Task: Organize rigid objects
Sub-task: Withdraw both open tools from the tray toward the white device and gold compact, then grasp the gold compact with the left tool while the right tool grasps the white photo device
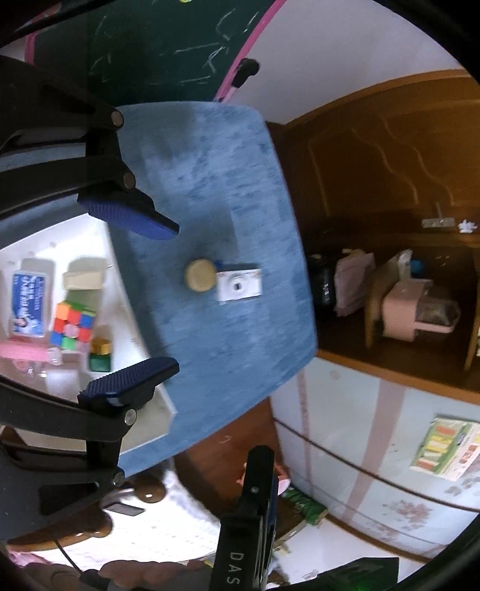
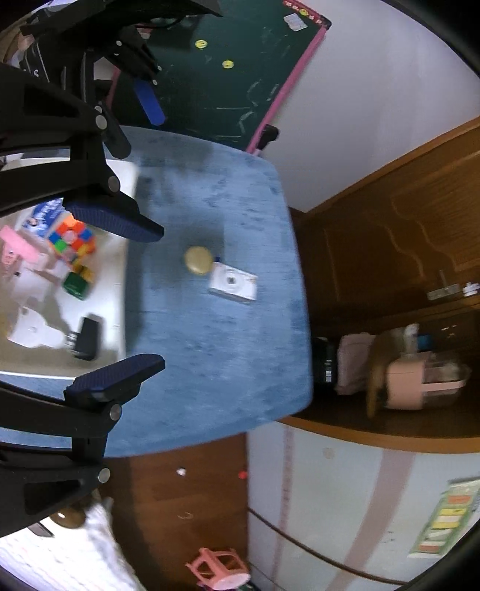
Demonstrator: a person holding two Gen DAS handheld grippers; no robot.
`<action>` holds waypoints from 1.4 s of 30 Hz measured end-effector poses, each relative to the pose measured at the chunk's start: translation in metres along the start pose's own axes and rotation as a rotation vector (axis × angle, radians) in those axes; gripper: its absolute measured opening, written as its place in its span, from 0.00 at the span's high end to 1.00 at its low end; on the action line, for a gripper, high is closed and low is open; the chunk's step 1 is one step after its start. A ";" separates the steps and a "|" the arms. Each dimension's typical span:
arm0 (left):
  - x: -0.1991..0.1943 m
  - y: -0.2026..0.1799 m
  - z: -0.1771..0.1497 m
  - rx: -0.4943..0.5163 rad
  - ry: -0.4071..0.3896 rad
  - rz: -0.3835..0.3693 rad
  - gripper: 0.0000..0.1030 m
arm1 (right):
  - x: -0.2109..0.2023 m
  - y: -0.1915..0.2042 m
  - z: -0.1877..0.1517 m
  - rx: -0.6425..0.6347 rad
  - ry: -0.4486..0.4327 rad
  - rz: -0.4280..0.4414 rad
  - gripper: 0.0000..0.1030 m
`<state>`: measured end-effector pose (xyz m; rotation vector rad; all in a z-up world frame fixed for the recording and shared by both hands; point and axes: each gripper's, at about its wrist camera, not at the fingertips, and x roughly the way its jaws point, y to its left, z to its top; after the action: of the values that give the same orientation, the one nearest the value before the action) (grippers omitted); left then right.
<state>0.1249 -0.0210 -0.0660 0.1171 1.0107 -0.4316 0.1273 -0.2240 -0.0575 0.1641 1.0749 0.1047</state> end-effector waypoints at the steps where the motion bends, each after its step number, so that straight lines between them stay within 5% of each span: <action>1: 0.000 0.001 0.006 -0.004 -0.011 0.008 0.32 | -0.003 0.002 0.009 -0.009 -0.016 -0.009 0.38; 9: 0.015 0.012 0.040 -0.049 -0.068 0.075 0.27 | -0.001 0.012 0.063 -0.037 -0.076 -0.018 0.29; 18: 0.086 0.019 0.045 -0.150 0.036 0.084 0.23 | 0.082 0.019 0.115 -0.012 0.041 0.020 0.28; 31: 0.184 0.038 0.018 -0.381 0.224 0.082 0.23 | 0.245 0.016 0.112 0.051 0.309 0.030 0.28; 42: 0.210 0.061 -0.004 -0.533 0.304 0.077 0.23 | 0.323 0.032 0.099 0.045 0.450 0.033 0.28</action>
<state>0.2414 -0.0265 -0.2509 -0.2640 1.3842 -0.0622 0.3667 -0.1477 -0.2849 0.2044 1.5239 0.1517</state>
